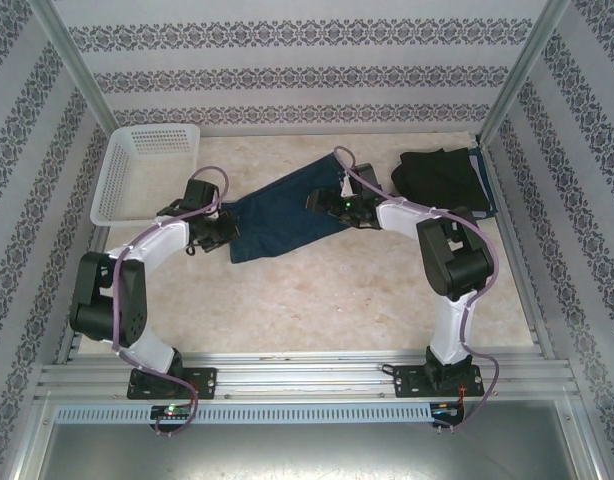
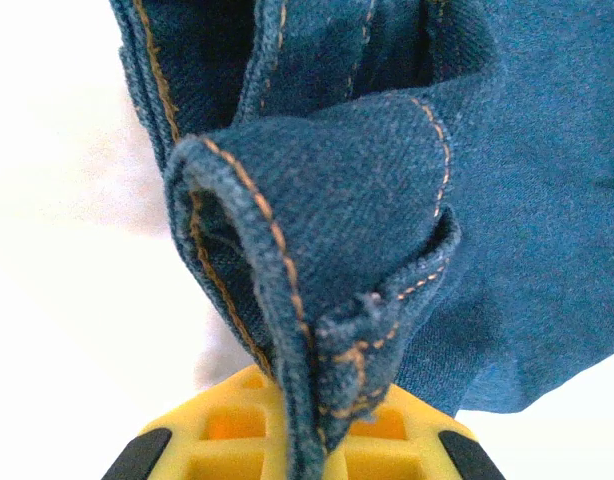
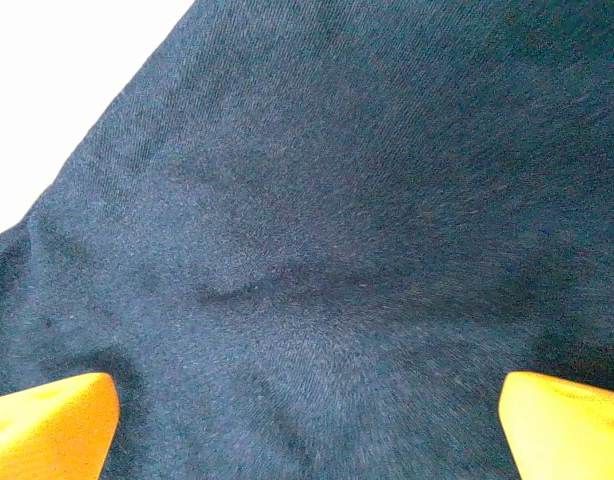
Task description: Fold and stack the skirts
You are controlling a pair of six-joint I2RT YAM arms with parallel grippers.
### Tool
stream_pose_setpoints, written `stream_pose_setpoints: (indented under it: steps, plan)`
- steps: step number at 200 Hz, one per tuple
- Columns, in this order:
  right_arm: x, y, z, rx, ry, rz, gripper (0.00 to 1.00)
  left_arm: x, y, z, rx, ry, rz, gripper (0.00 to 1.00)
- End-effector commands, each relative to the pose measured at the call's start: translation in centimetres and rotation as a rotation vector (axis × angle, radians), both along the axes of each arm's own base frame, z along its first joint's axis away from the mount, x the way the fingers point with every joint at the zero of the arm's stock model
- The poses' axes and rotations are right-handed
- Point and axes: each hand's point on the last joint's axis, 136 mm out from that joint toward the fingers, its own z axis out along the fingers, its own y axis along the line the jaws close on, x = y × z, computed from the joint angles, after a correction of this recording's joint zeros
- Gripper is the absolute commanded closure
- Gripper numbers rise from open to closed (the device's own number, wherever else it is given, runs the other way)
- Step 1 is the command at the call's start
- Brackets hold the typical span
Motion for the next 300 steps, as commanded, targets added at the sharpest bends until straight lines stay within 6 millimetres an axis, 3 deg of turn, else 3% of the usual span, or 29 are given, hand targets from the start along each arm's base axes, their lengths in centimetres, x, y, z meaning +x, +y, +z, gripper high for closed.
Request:
stream_pose_setpoints:
  steps: [1, 25, 40, 81, 123, 163, 207, 242, 267, 300]
  plan:
    - [0.6, -1.3, 2.7, -0.044, -0.027, 0.045, 0.02, -4.5, 3.4, 0.6, 0.151, 0.16, -0.064, 1.0]
    - [1.4, -2.5, 0.6, -0.075, 0.034, 0.045, 0.02, -5.6, 5.4, 3.4, 0.201, 0.195, -0.09, 1.0]
    - [1.1, -2.1, -0.4, -0.056, 0.089, 0.042, 0.02, -5.8, 6.1, 5.7, 0.23, 0.192, -0.12, 1.0]
    - [-3.4, 3.4, -1.3, 0.083, 0.205, 0.051, 0.03, -6.9, 7.2, 10.2, 0.277, 0.223, -0.196, 1.0]
    - [-6.6, 7.4, 0.8, 0.219, 0.188, 0.026, 0.03, -5.7, 6.0, 13.5, 0.254, 0.223, -0.229, 1.0]
    - [-7.8, 7.2, 0.8, 0.267, 0.181, -0.001, 0.03, -2.6, 3.4, 12.2, 0.342, 0.264, -0.209, 1.0]
    - [-7.5, 6.9, 0.5, 0.295, 0.176, -0.011, 0.02, 0.9, -3.6, 9.0, 0.326, 0.274, -0.248, 1.0]
    - [-6.8, 6.6, 0.2, 0.367, 0.152, -0.045, 0.02, 3.4, -8.1, 7.1, 0.287, 0.268, -0.27, 1.0]
    - [-6.3, 6.3, -0.2, 0.402, 0.158, -0.08, 0.03, 4.2, -10.8, 6.2, 0.261, 0.279, -0.315, 0.99]
    - [-6.1, 5.3, -0.6, 0.418, 0.153, -0.143, 0.03, 4.5, -12.7, 4.5, 0.226, 0.31, -0.347, 0.93]
